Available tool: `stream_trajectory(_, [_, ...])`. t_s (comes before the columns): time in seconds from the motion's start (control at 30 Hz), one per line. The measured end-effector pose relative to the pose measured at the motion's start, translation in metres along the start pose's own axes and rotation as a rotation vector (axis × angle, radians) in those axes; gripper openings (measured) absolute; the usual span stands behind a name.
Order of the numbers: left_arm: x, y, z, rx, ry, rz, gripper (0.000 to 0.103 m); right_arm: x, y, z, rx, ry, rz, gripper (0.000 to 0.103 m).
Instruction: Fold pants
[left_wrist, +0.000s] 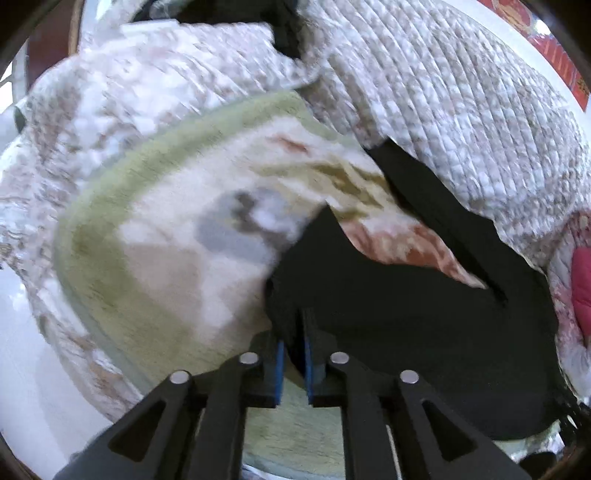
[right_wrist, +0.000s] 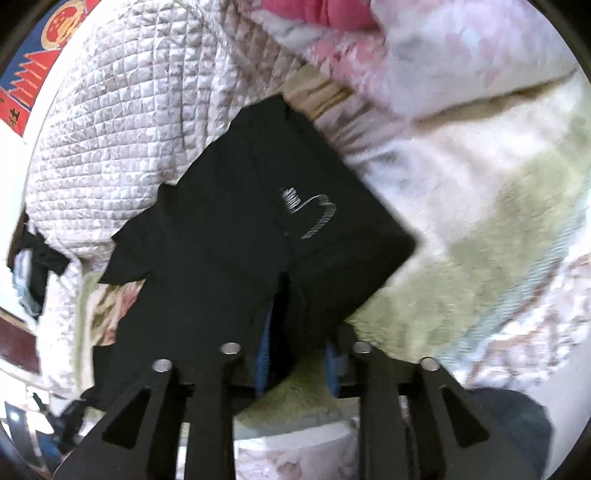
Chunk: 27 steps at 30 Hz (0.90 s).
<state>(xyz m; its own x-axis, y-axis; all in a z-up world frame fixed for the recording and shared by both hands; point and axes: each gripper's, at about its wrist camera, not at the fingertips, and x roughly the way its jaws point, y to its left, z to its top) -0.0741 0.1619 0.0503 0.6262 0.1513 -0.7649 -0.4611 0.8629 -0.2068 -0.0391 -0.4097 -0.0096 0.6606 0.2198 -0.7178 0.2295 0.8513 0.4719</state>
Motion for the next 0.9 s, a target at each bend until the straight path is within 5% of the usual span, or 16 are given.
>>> stream_trajectory(0.07, [-0.006,0.006,0.010,-0.002,-0.054,0.038,0.038,-0.015,-0.004,0.004,0.004,-0.080,-0.055,0.047])
stream_trajectory(0.13, [-0.005,0.008,0.022,0.012,-0.078,0.037,0.050,-0.016,-0.004,0.007,-0.007,-0.099,-0.077,0.047])
stream_trajectory(0.3, [0.031,-0.022,0.043,0.179,-0.032,-0.022,0.054,-0.026,0.009,0.014,-0.048,-0.204,-0.129,0.047])
stream_trajectory(0.43, [0.065,-0.043,0.046,0.258,0.005,0.031,0.054,-0.034,0.016,0.025,-0.096,-0.271,-0.175,0.047])
stream_trajectory(0.5, [0.079,-0.051,0.043,0.305,0.019,0.073,0.050,-0.027,0.019,0.027,-0.129,-0.243,-0.146,0.047])
stream_trajectory(0.57, [0.081,-0.058,0.037,0.372,-0.018,0.158,0.024,-0.013,0.028,0.027,-0.184,-0.198,-0.117,0.047])
stream_trajectory(0.63, [0.079,-0.057,0.036,0.383,-0.042,0.166,0.011,0.007,0.035,0.025,-0.216,-0.141,-0.085,0.040])
stream_trajectory(0.77, [0.071,-0.048,0.043,0.332,-0.087,0.170,0.003,0.047,0.031,0.023,-0.246,-0.038,-0.160,0.040])
stream_trajectory(0.9, [0.079,-0.032,0.047,0.277,-0.058,0.216,0.002,0.042,0.026,0.030,-0.231,-0.060,-0.157,0.040])
